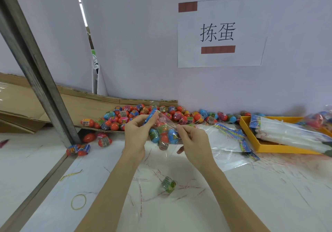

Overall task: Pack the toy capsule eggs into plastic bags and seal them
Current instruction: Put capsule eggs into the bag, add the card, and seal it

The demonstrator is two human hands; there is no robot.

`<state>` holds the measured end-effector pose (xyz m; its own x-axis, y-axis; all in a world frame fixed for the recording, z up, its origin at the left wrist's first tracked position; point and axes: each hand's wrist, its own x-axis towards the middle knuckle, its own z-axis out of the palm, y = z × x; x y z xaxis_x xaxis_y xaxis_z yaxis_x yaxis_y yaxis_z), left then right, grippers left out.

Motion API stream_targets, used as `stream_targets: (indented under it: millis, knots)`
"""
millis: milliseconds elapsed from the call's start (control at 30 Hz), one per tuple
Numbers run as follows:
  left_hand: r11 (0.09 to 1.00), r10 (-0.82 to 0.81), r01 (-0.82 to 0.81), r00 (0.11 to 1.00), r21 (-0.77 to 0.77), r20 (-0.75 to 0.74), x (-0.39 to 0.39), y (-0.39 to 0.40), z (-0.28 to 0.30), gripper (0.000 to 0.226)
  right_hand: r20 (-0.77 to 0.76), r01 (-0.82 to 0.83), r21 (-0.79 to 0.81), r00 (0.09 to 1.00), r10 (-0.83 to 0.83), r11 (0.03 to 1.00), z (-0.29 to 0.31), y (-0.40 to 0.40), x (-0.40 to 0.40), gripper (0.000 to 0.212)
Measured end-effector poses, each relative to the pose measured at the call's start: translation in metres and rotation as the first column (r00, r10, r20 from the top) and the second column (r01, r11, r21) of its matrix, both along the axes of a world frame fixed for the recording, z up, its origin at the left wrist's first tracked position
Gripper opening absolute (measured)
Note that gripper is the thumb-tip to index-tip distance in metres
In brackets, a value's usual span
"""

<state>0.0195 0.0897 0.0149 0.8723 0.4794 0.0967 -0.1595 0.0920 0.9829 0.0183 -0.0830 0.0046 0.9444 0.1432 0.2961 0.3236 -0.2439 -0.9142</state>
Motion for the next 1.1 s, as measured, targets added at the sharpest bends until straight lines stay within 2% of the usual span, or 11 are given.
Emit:
stream_targets:
  millis: [100,167,233,333,533,667,733,800,867,1000,1100]
  knots:
    - [0.997,0.058,-0.062,0.995,0.047,0.08,0.0,-0.002,-0.001,0.007,-0.13,-0.007,0.182,0.991,0.031,0.983,0.005,0.002,-0.004,0.023]
    - [0.992,0.103,-0.11,0.988,0.056,0.119,0.0,0.0,0.0,0.008,-0.312,-0.067,0.361,0.931,0.188,0.93,0.011,0.0,-0.007,0.033]
    - [0.987,0.139,-0.148,0.982,0.069,0.127,0.0,0.004,-0.001,0.009,-0.402,-0.161,0.413,0.851,0.338,0.896,0.015,-0.002,-0.008,0.034]
    - [0.983,0.139,-0.153,0.981,0.104,0.135,0.0,0.006,-0.001,0.01,-0.4,-0.303,0.356,0.806,0.437,0.884,0.014,-0.002,-0.011,0.036]
    - [0.975,0.188,-0.2,0.974,0.093,0.126,0.002,0.014,-0.005,0.025,-0.357,-0.288,0.292,0.852,0.383,0.912,0.012,-0.006,-0.007,0.022]
    - [0.908,0.16,-0.202,0.977,0.368,0.141,-0.001,0.015,-0.002,0.023,-0.315,-0.198,0.243,0.91,0.271,0.95,0.01,-0.007,-0.003,0.015]
    - [0.886,0.015,-0.062,0.994,0.46,0.105,-0.002,0.012,0.002,0.027,-0.255,-0.175,0.196,0.941,0.222,0.965,0.012,-0.008,-0.004,0.022]
    - [0.906,-0.219,0.216,0.975,0.365,-0.032,-0.005,0.009,0.005,0.029,-0.194,-0.18,0.181,0.957,0.215,0.967,0.014,-0.008,-0.005,0.03]
    - [0.9,-0.354,0.378,0.924,0.215,-0.143,-0.007,0.004,0.005,0.031,-0.127,-0.174,0.153,0.973,0.194,0.973,0.013,-0.007,-0.006,0.032]
    - [0.927,-0.356,0.368,0.924,0.07,-0.136,-0.008,0.002,0.004,0.036,-0.005,-0.105,0.122,0.994,0.106,0.987,0.009,-0.008,-0.002,0.04]
    - [0.927,-0.368,0.372,0.926,0.043,-0.087,-0.008,0.008,0.005,0.029,0.03,-0.072,0.14,0.997,0.068,0.988,0.006,-0.011,0.0,0.044]
